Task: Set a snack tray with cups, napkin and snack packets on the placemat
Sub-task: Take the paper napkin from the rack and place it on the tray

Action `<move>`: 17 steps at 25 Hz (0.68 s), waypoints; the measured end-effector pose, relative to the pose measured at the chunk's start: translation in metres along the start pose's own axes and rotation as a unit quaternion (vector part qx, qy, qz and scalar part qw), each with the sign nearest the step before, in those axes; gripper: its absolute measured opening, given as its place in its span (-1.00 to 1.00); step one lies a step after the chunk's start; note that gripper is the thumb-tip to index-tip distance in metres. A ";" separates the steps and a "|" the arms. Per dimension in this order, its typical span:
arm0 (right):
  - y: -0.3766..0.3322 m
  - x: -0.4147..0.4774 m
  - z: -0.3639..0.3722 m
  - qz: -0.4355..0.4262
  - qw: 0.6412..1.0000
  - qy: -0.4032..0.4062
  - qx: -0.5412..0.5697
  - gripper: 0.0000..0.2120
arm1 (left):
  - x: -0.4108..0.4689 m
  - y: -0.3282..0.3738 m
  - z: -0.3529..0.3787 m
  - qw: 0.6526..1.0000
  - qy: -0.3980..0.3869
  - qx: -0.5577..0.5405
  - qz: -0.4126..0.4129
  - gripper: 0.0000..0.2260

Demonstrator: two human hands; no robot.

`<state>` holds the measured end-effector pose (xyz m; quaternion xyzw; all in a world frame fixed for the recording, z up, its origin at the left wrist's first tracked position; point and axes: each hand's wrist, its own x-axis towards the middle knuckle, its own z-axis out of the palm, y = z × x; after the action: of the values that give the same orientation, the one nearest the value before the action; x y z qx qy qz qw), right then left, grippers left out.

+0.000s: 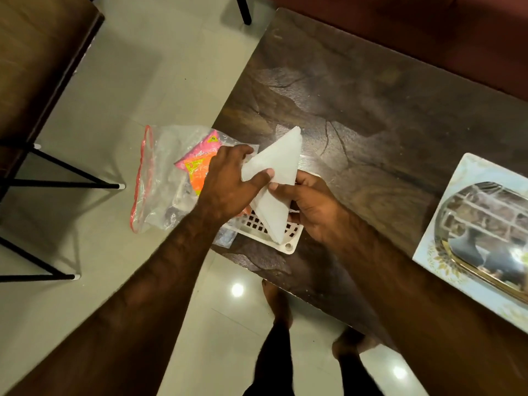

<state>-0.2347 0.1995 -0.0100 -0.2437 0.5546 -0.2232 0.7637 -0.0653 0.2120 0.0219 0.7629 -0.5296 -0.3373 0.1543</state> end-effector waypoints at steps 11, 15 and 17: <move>-0.016 -0.060 -0.125 -0.013 0.996 0.091 0.020 -0.78 | 0.004 0.108 0.074 0.963 -0.185 -0.195 0.003 -0.81; -0.012 -0.100 -0.194 -0.007 0.984 0.171 0.055 -0.66 | -0.004 0.170 0.134 0.954 -0.236 -0.177 0.049 -0.82; -0.006 -0.119 -0.227 -0.006 0.973 0.215 0.081 -0.61 | -0.010 0.200 0.166 0.946 -0.271 -0.167 0.059 -0.82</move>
<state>-0.4864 0.2391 0.0207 -0.1303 0.6844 -0.3196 0.6423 -0.3208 0.1633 0.0235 0.5734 -0.5319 -0.6047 0.1501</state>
